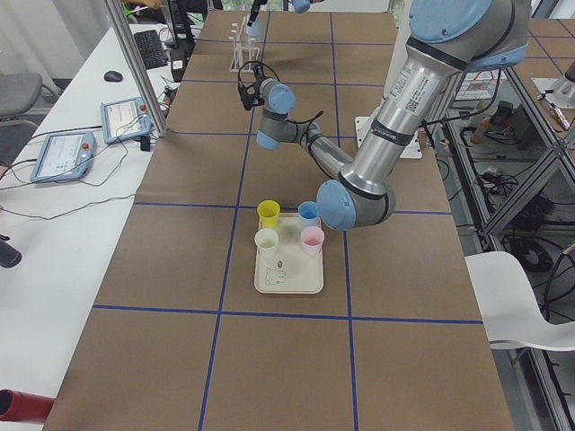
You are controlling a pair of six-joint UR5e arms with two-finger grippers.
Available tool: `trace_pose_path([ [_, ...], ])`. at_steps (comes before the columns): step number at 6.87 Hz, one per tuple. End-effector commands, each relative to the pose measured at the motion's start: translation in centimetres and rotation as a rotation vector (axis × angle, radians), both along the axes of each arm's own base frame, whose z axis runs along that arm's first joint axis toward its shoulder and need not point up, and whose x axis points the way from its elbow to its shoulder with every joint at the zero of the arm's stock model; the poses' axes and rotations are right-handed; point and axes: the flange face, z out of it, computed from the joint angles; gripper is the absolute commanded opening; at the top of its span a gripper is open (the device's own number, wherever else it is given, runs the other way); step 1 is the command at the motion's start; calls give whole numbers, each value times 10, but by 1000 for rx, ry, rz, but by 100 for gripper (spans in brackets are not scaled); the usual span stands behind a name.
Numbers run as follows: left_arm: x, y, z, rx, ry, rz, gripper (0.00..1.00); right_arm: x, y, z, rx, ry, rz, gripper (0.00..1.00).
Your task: Transfer IKEA cup to right arm and place on rack
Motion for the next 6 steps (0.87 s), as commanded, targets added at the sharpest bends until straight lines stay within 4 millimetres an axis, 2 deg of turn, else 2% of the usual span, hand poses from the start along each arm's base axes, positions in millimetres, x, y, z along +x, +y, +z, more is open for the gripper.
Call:
trace_pose_path([
  [1,0,0,-1,0,1,-1,100,-2,-5,17,-33,11,3,13],
  [2,0,0,-1,0,1,-1,100,-2,-6,24,-45,15,2,40],
  [3,1,0,-2,1,2,0,100,-3,-7,28,-55,16,4,50],
  [4,1,0,-3,3,4,0,100,-4,-7,33,-63,19,4,68],
  [5,0,0,-4,4,6,-1,100,-5,-11,33,-64,17,6,100],
  [6,-3,1,-6,10,9,-2,100,-6,-13,33,-62,16,6,100],
])
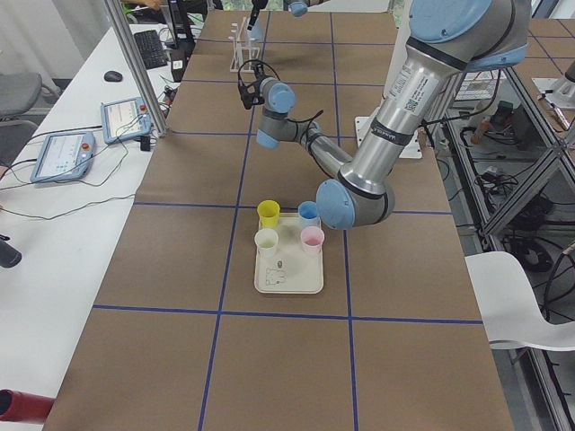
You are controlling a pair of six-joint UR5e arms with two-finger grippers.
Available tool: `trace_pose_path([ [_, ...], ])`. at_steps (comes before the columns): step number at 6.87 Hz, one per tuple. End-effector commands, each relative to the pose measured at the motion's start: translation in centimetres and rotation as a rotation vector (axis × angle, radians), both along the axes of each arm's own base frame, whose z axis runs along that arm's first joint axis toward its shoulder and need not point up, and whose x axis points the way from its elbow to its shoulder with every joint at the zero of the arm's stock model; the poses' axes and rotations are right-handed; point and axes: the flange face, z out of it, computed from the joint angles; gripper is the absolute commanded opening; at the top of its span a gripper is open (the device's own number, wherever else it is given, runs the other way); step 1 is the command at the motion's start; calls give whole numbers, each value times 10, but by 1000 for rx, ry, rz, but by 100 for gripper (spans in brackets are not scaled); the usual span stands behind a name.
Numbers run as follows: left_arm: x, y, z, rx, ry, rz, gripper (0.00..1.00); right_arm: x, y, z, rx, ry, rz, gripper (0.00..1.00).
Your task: Transfer IKEA cup to right arm and place on rack
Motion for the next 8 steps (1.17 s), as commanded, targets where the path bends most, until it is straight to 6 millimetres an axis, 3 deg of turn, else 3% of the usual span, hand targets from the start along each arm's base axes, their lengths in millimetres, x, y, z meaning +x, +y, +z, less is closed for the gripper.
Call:
trace_pose_path([
  [1,-10,-8,8,68,-53,-43,100,-2,-3,-3,5,-6,0,100],
  [2,-7,-10,10,146,-143,-52,100,-2,-2,-11,17,-17,-3,100],
  [3,-26,-27,22,153,-229,-52,100,-1,0,-23,24,-39,10,100],
  [5,-137,-64,81,280,-432,24,100,-17,13,-54,-12,-150,42,100],
  [6,-167,-64,110,307,-483,63,100,-32,22,-68,-33,-199,53,100],
  [7,-183,-51,161,345,-554,83,100,-46,30,-77,-54,-231,64,100],
  [8,-193,-44,196,372,-614,82,100,-57,34,-82,-64,-245,66,100],
])
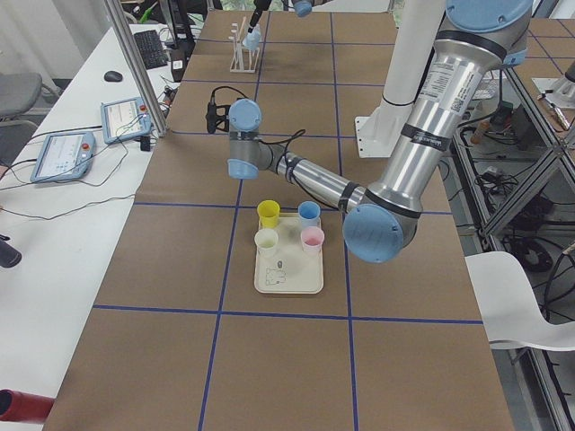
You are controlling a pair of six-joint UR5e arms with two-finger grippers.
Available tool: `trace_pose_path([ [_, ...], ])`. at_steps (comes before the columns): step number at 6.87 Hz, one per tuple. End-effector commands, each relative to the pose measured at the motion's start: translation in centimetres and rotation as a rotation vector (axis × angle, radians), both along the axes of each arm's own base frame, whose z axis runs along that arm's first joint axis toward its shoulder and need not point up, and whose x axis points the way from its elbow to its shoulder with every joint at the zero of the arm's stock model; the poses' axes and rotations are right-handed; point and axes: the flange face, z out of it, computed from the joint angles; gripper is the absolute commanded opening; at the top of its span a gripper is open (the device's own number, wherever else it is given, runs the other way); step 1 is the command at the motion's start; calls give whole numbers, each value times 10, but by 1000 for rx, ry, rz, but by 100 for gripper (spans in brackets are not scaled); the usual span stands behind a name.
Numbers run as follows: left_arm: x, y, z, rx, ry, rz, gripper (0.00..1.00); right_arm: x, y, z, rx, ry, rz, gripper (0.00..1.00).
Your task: Transfer IKEA cup to right arm and place on rack
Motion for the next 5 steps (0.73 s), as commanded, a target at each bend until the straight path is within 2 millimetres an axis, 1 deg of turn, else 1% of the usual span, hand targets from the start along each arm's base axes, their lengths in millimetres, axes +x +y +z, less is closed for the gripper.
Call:
trace_pose_path([
  [1,-35,11,72,50,-128,-8,100,-17,8,-11,-17,-32,1,100],
  [2,-54,18,108,85,-203,-25,100,-21,9,-11,-16,-33,-6,100],
  [3,-67,24,141,102,-298,-63,100,-26,11,-15,-10,-37,-15,100],
  [4,-73,37,179,122,-400,-84,100,-28,14,-18,-25,-52,-5,100],
  [5,-75,37,195,153,-511,-95,100,-31,16,-19,-28,-57,-5,100],
])
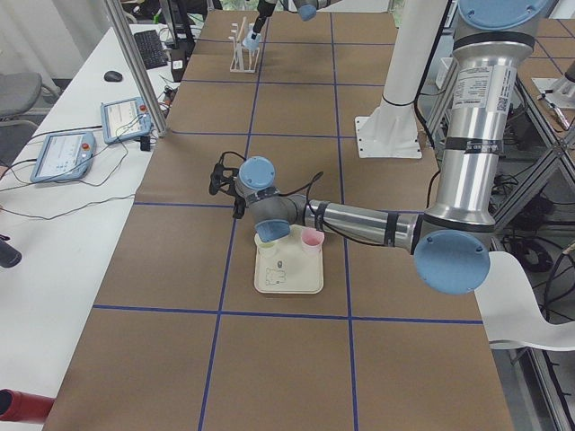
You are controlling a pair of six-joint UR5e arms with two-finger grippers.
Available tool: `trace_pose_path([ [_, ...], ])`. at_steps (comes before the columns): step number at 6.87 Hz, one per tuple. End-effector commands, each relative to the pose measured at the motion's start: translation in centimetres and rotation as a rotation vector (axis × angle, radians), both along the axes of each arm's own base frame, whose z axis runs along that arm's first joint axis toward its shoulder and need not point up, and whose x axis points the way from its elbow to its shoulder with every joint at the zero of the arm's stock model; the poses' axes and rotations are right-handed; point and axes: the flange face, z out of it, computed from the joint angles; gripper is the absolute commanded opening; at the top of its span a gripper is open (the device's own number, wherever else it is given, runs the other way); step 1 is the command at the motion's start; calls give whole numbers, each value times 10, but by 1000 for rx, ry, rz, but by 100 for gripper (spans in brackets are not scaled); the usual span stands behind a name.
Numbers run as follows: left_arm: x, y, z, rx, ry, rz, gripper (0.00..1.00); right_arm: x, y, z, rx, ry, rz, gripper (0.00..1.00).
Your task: Transfer IKEA cup to right arm and place on rack
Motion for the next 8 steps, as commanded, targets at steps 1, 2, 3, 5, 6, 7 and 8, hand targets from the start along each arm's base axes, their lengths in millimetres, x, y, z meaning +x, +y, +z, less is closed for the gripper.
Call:
trace_pose_path([
  [1,-6,17,41,11,-197,-4,100,-5,4,-3,-7,-11,-1,100],
  [2,0,36,64,-39,-254,39,100,-8,5,-2,-9,-9,-6,100],
  [3,1,47,76,-72,-286,63,100,-8,6,-1,-10,-8,-6,100],
  [5,10,54,86,-127,-317,95,99,-11,8,-1,-11,-9,-13,100],
  [6,10,56,84,-132,-320,99,99,-11,8,-1,-10,-9,-15,100],
  [7,12,61,88,-156,-333,111,93,-12,8,1,-13,-6,-15,100],
  [8,14,61,89,-161,-335,115,80,-13,9,2,-14,-5,-16,100],
])
